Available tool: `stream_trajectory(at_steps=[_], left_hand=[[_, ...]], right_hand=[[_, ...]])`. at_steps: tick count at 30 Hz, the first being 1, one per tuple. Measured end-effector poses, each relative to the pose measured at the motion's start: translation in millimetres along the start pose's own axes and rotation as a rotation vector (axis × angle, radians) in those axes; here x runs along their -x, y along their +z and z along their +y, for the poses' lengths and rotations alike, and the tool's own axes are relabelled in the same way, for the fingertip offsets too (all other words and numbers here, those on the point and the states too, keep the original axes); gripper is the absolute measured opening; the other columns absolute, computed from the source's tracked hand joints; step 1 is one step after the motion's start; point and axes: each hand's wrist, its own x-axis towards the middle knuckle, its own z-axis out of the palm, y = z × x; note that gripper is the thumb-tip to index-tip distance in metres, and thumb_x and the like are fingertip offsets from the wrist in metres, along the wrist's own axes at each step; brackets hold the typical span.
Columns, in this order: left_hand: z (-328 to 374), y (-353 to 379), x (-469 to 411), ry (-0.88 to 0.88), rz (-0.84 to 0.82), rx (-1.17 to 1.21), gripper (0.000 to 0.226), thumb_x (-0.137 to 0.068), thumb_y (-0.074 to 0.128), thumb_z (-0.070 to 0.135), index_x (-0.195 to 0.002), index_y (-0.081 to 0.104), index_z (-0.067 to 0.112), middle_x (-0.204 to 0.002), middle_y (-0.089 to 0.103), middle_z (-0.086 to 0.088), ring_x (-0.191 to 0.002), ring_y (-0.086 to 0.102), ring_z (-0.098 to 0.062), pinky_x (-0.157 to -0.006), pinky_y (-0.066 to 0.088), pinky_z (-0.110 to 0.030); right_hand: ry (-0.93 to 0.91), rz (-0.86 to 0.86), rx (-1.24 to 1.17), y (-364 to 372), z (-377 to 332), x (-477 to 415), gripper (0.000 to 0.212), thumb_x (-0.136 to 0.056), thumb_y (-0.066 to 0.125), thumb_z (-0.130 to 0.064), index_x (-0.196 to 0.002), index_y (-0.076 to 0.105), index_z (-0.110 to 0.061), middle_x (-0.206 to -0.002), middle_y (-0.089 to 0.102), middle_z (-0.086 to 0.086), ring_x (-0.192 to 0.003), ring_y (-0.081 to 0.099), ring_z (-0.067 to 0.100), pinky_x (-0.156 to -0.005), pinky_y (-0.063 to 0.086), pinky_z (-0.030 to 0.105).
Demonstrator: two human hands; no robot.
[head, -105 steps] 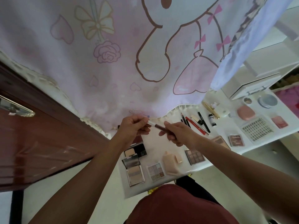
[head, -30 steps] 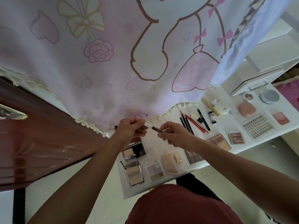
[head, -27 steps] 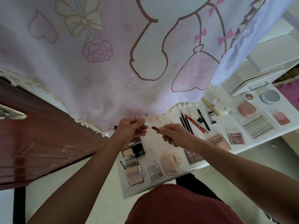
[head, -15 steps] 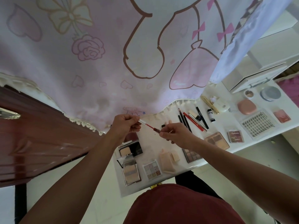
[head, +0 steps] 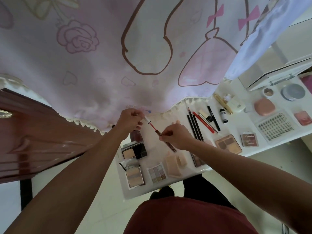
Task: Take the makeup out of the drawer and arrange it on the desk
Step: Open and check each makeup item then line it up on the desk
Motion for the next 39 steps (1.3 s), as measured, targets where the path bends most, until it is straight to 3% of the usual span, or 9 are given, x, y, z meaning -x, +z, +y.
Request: stream_trajectory(at_steps=[3,5,9,12,15,20,33,37,39], left_hand=[[-8,-1,-9,-0.036,0.009,-0.073,0.004,-0.092,0.064,0.011,-0.093,0.063,0.014,-0.089,0.062,-0.008,-0.069,0.06,-0.017,-0.065,0.055,-0.033],[-13,-1,-13,-0.06,0.029,-0.103,0.009,-0.091,0.066,0.017,-0.098,0.063,0.012,-0.087,0.061,-0.008,-0.068,0.059,-0.016,-0.059,0.054,-0.028],[-24,-1,-19,-0.034,0.062,-0.201,0.013,-0.091,0.066,0.025,-0.097,0.064,0.014,-0.098,0.065,-0.01,-0.082,0.064,-0.023,-0.066,0.056,-0.032],[-31,0,-20,-0.005,0.085,-0.262,0.009,-0.091,0.064,0.026,-0.094,0.063,0.018,-0.103,0.066,-0.007,-0.096,0.065,-0.026,-0.088,0.055,-0.043],[-34,0,-19,0.003,0.108,-0.266,0.006,-0.091,0.064,0.025,-0.092,0.063,0.019,-0.101,0.067,-0.006,-0.097,0.065,-0.027,-0.089,0.054,-0.046],[-40,-6,-16,-0.007,0.128,-0.227,0.002,-0.09,0.064,0.019,-0.089,0.064,0.018,-0.095,0.069,-0.008,-0.091,0.067,-0.026,-0.087,0.055,-0.048],[-39,-15,0,0.026,0.13,-0.209,0.008,-0.088,0.063,0.016,-0.083,0.064,0.023,-0.096,0.069,-0.006,-0.092,0.067,-0.027,-0.088,0.055,-0.048],[-35,-13,9,0.049,0.114,-0.209,0.004,-0.089,0.063,0.016,-0.088,0.065,0.02,-0.096,0.067,-0.006,-0.091,0.067,-0.028,-0.088,0.055,-0.047],[-33,-11,15,0.064,0.096,-0.211,0.003,-0.09,0.062,0.016,-0.091,0.065,0.017,-0.096,0.067,-0.006,-0.091,0.067,-0.027,-0.088,0.055,-0.046]], right_hand=[[0.006,0.018,0.095,12,6,-17,0.016,-0.086,0.07,-0.037,-0.077,0.072,-0.025,-0.067,0.062,-0.009,-0.081,0.049,0.008,-0.118,0.02,0.046],[0.036,0.016,0.175,19,8,-28,0.02,-0.088,0.067,-0.04,-0.081,0.076,-0.023,-0.068,0.063,-0.008,-0.074,0.039,-0.001,-0.12,0.007,0.047],[0.099,0.011,0.255,27,9,-45,0.022,-0.088,0.066,-0.04,-0.083,0.076,-0.021,-0.073,0.069,-0.003,-0.072,0.047,0.009,-0.113,0.022,0.038],[0.157,-0.033,0.236,33,7,-54,0.021,-0.087,0.068,-0.033,-0.086,0.075,-0.013,-0.077,0.071,0.001,-0.077,0.059,0.016,-0.086,0.037,0.034],[0.178,-0.06,0.273,44,8,-64,0.017,-0.083,0.072,-0.029,-0.084,0.073,-0.012,-0.077,0.071,0.002,-0.075,0.066,0.02,-0.075,0.054,0.031],[0.221,-0.06,0.298,51,7,-69,0.019,-0.082,0.074,-0.025,-0.086,0.07,-0.007,-0.078,0.07,0.006,-0.067,0.063,0.019,-0.059,0.05,0.026],[0.25,-0.049,0.252,57,8,-63,0.028,-0.075,0.077,-0.026,-0.083,0.073,0.0,-0.069,0.073,0.012,-0.068,0.071,0.026,-0.073,0.06,0.041],[0.246,0.038,0.23,44,15,-50,0.031,-0.083,0.071,-0.029,-0.076,0.074,0.001,-0.061,0.071,0.007,-0.07,0.068,0.014,-0.11,0.034,0.036],[0.252,0.095,0.22,30,20,-41,0.027,-0.086,0.068,-0.027,-0.076,0.073,-0.001,-0.061,0.07,0.006,-0.068,0.067,0.013,-0.097,0.047,0.032]])
